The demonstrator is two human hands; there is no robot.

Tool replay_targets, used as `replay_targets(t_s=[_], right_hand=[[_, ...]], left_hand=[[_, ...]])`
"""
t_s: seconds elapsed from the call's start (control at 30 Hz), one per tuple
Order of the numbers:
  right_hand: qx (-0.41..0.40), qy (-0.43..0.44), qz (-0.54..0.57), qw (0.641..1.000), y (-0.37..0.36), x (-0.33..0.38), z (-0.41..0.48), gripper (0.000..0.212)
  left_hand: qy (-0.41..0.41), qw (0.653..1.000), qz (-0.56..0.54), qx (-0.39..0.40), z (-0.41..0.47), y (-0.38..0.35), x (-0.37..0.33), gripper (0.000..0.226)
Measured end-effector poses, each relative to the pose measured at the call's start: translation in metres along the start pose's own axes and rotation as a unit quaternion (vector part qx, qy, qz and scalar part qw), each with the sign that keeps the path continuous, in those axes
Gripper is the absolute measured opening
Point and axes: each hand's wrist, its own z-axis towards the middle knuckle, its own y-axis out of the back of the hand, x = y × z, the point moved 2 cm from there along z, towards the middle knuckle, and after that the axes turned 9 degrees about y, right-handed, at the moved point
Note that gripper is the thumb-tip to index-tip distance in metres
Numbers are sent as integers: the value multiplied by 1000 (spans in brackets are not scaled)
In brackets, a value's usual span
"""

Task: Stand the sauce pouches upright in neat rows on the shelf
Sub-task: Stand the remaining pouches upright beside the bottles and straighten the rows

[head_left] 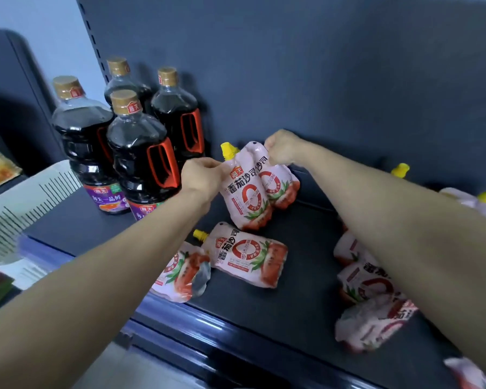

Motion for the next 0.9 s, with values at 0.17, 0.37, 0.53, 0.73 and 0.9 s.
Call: replay_targets(t_s=[0.17,0.37,0.53,0.73,0.9], right_hand=[[-32,-81,39,995,11,-12,-18,9],[-58,-148,99,982,18,-29,-43,22],[-146,-186,154,959,11,-45,-62,29],[-135,-224,151,953,3,-48,-75,12],[-124,-227,122,958,5,-40,-84,23]], left_hand=[[-66,996,55,32,0,-5,-13,25],[-96,989,88,75,2,-14,-17,27],[-111,985,93,93,1,-18,-18,28],[-107,982,99,116,4,-21,-18,24],[-82,976,126,155,9,-21,-17,7]])
